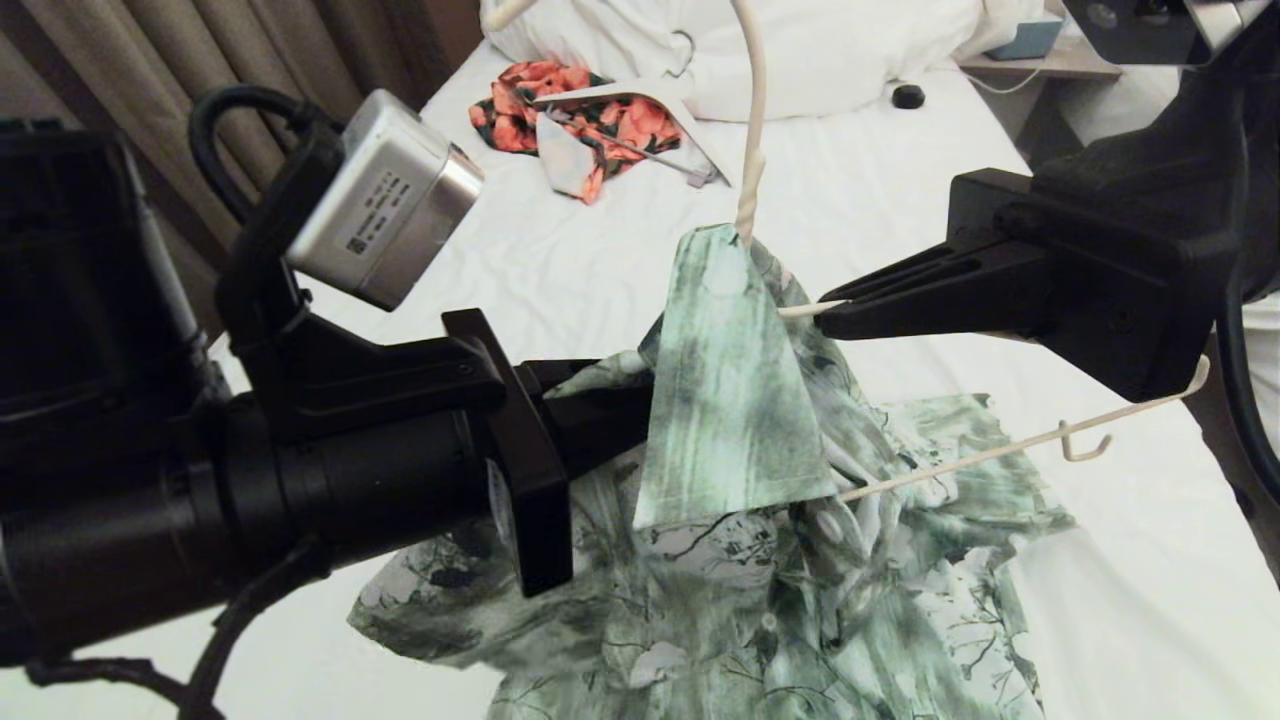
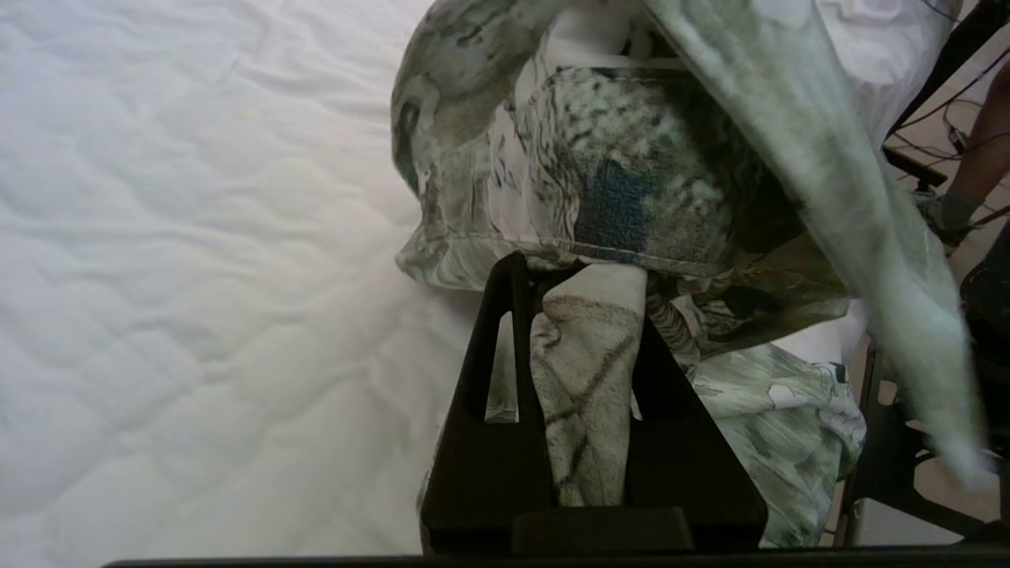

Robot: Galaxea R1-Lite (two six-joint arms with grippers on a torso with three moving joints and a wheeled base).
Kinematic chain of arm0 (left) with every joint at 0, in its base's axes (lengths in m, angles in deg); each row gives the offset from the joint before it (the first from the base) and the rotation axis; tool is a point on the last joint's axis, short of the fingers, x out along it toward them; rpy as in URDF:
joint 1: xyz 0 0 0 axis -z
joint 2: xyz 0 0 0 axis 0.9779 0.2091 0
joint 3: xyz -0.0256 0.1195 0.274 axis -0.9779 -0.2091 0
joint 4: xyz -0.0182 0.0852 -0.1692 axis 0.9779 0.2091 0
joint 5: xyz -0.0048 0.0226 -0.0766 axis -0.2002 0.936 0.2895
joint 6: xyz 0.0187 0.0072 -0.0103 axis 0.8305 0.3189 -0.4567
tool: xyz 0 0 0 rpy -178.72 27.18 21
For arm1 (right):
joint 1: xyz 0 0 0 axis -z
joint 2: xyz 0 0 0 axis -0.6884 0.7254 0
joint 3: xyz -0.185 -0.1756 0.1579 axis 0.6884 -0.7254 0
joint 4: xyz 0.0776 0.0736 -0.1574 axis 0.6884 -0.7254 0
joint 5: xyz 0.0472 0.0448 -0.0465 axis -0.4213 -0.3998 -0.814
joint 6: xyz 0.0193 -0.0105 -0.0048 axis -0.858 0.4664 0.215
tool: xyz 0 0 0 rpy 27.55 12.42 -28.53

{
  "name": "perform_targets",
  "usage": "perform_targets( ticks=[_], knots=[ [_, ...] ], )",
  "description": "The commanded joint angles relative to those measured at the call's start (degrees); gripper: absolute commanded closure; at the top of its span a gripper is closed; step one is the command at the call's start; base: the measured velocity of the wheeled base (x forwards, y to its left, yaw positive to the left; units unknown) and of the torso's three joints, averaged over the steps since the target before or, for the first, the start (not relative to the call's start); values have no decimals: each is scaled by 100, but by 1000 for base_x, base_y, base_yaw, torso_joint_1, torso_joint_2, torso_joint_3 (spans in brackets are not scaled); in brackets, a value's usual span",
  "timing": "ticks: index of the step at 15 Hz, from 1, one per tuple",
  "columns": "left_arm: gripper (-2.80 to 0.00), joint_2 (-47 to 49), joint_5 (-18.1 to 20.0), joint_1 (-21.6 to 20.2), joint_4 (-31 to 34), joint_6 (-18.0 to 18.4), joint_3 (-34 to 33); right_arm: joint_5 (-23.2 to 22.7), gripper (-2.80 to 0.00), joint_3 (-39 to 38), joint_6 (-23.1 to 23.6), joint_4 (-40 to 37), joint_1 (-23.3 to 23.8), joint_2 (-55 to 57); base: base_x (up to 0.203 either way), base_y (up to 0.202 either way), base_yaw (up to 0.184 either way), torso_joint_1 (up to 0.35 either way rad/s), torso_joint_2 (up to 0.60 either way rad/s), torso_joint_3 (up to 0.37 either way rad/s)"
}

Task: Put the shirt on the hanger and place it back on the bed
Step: Hook the other side of the shirt onto the hanger

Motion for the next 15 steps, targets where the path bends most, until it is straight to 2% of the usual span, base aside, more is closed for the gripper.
perform_targets(
  ticks=[1,6,7,8,11,13,15],
  knots=[
    [0,48,0,45,-24,2,3,-44,0,48,18,-28,-10,45,0,0,0,0,0,0],
    [0,78,0,45,-24,-24,73,167,0,276,-188,-209,-20,48,0,0,0,0,0,0],
    [0,73,0,45,-33,-24,82,167,-161,263,-97,-218,-20,62,0,0,0,0,0,0],
    [0,60,0,45,-33,-24,97,167,-280,268,-52,-223,-20,75,0,0,0,0,0,0],
    [0,43,0,45,-24,-24,117,220,-280,259,-240,-304,-19,-34,0,0,0,0,0,0],
    [0,51,-8,45,-16,-30,73,652,-280,254,-247,-748,1,-359,0,0,0,0,0,0],
    [0,70,-17,45,11,-24,55,1096,-280,248,-263,-1120,211,-650,0,0,0,0,0,0]
  ],
)
